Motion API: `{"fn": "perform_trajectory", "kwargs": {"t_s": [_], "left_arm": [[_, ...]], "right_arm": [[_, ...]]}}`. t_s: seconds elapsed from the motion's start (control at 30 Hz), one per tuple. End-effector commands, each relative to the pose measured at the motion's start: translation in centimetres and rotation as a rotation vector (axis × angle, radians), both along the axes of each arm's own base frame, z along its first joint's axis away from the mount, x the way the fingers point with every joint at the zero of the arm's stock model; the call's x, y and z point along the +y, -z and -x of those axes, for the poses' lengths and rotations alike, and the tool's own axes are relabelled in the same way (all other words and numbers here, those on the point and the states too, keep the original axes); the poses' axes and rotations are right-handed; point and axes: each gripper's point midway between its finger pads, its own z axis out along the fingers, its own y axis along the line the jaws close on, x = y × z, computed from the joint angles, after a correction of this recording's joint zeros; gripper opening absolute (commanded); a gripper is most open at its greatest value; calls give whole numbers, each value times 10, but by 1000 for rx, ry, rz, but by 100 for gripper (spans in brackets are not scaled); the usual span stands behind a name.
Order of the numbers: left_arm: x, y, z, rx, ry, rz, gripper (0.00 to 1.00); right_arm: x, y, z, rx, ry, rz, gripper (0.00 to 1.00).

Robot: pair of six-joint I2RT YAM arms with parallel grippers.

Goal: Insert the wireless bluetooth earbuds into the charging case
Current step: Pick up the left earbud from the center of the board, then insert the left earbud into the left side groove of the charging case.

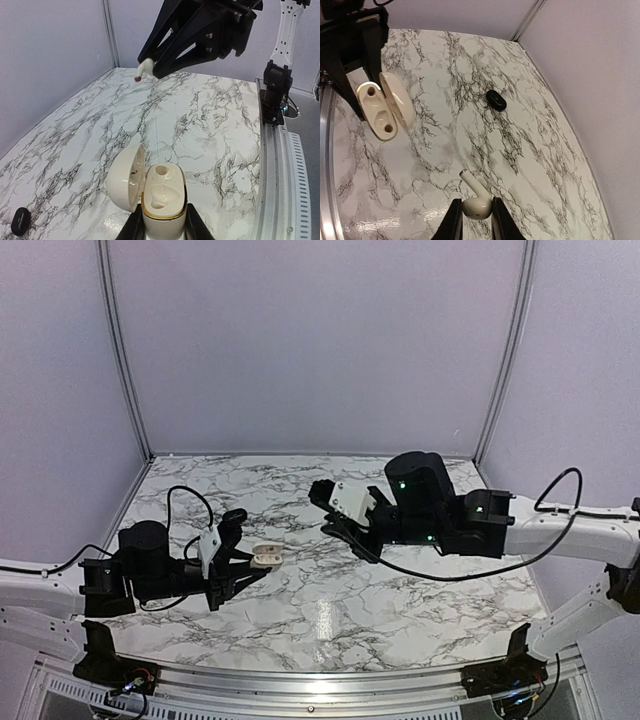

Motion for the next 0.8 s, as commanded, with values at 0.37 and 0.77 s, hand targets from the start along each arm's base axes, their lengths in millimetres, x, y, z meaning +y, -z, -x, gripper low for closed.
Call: {"fn": "perform_trajectory", "kwargs": {"t_s": [0.37,0.77], "left_arm": [[-28,-10,36,172,241,10,0],[-41,-1,48,261,333,-49,0]], "right_arm": [[7,-25,87,-262,-169,189,10],[19,-20,104,-395,-188,294,10]]}}
